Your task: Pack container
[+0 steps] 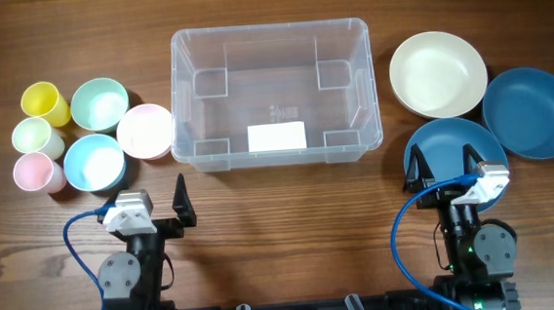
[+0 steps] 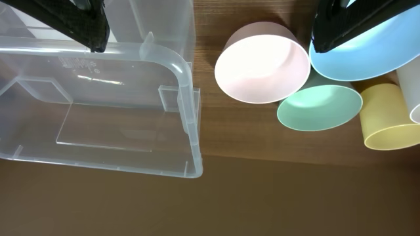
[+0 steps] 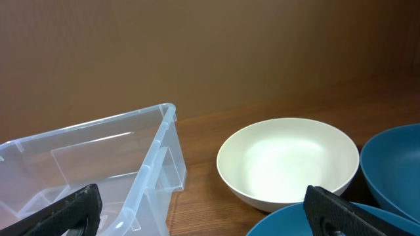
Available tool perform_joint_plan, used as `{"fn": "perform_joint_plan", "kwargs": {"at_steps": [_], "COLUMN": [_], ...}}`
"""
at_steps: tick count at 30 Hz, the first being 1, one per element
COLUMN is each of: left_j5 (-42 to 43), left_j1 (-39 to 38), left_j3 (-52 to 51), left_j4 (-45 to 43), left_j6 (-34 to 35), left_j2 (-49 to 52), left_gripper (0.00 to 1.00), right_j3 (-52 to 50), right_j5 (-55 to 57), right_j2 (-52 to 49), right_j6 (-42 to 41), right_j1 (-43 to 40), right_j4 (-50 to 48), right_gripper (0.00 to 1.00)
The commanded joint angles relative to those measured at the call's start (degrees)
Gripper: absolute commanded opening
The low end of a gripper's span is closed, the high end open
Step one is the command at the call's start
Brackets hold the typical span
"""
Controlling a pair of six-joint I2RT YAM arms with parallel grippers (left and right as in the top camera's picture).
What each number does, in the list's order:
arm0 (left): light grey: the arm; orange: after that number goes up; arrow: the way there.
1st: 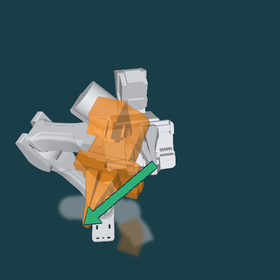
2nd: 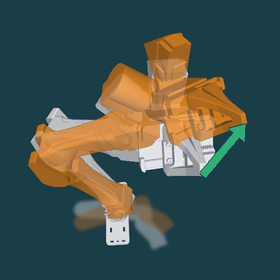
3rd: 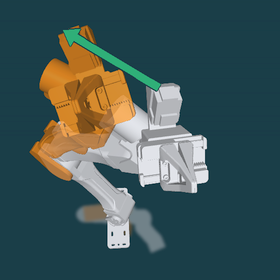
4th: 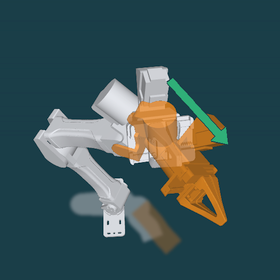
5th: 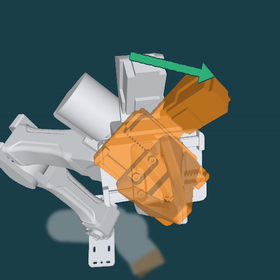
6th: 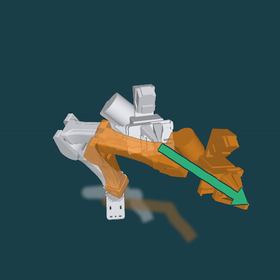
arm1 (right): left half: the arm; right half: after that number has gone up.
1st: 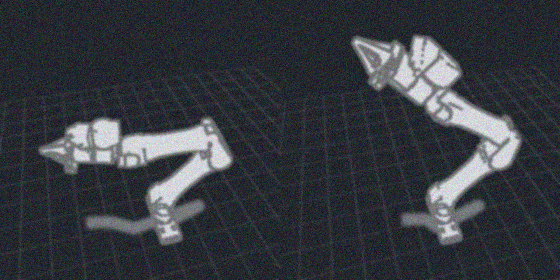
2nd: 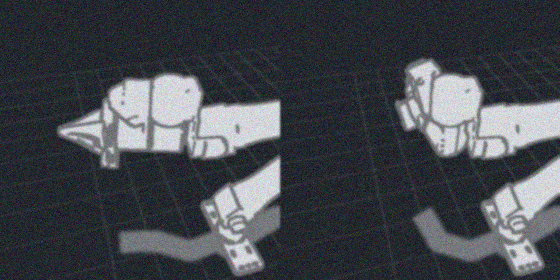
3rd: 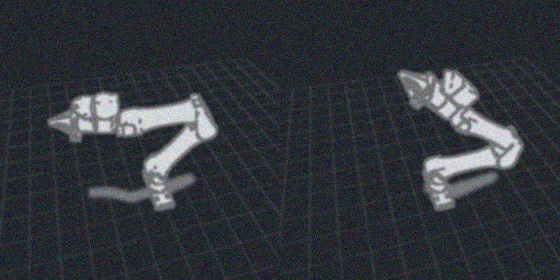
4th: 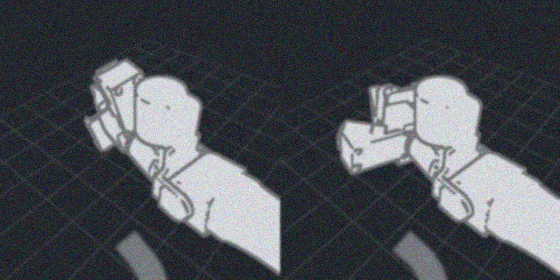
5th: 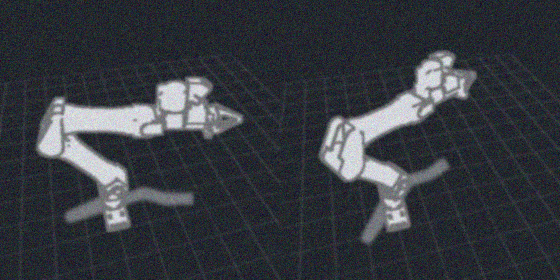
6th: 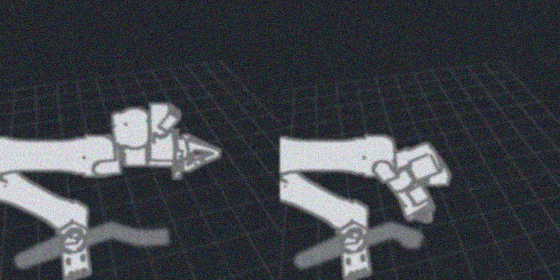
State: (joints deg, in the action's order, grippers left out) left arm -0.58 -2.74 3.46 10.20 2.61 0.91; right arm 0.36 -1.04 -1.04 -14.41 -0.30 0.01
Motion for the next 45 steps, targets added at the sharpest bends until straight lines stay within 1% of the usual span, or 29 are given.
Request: {"fn": "perform_joint_plan", "kwargs": {"at_steps": [1,3,7,12,14,17,21,24,27,30,33,37,40,45], "left_j5": [-0.55,-0.55,-0.55,-0.55,-0.55,-0.55,-0.55,-0.55,-0.55,-0.55,-0.55,-0.55,-0.55,-0.55], "left_j1": [-0.37,-0.37,-0.37,-0.37,-0.37,-0.37,-0.37,-0.37,-0.37,-0.37,-0.37,-0.37,-0.37,-0.37], "left_j3": [-0.52,-0.52,-0.52,-0.52,-0.52,-0.52,-0.52,-0.52,-0.52,-0.52,-0.52,-0.52,-0.52,-0.52], "left_j4": [-0.33,-0.33,-0.33,-0.33,-0.33,-0.33,-0.33,-0.33,-0.33,-0.33,-0.33,-0.33,-0.33,-0.33], "left_j6": [-0.87,-0.87,-0.87,-0.87,-0.87,-0.87,-0.87,-0.87,-0.87,-0.87,-0.87,-0.87,-0.87,-0.87], "left_j2": [0.39,0.39,0.39,0.39,0.39,0.39,0.39,0.39,0.39,0.39,0.39,0.39,0.39,0.39], "left_gripper": [1.00,1.00,1.00,1.00,1.00,1.00,1.00,1.00,1.00,1.00,1.00,1.00,1.00,1.00], "right_j3": [-0.07,-0.04,2.86,10.75,14.47,20.57,31.04,37.55,41.92,43.19,43.19,43.19,43.19,43.19], "right_j5": [1.11,1.20,3.15,4.28,4.85,6.78,8.02,3.26,-0.31,-0.50,0.37,6.86,8.13,8.81], "right_j2": [0.22,0.22,0.22,-1.81,-4.04,-9.55,-22.08,-31.36,-38.05,-42.47,-45.16,-46.56,-46.69,-45.99], "right_j6": [-2.03,-5.66,-4.87,-5.03,-5.18,-5.29,-5.01,-5.03,-5.07,-5.11,-5.05,-5.11,-5.51,-11.61], "right_j1": [0.33,0.33,0.33,0.33,0.33,0.33,0.33,0.33,0.33,0.33,0.33,0.33,0.33,0.20], "right_j4": [-0.44,-0.92,-0.17,3.76,6.97,13.07,24.92,31.61,35.43,37.29,36.92,38.60,38.66,42.69], "right_gripper": [1.00,1.00,1.00,1.00,1.00,1.00,0.99,1.00,1.00,1.00,1.00,1.00,1.00,1.00]}}
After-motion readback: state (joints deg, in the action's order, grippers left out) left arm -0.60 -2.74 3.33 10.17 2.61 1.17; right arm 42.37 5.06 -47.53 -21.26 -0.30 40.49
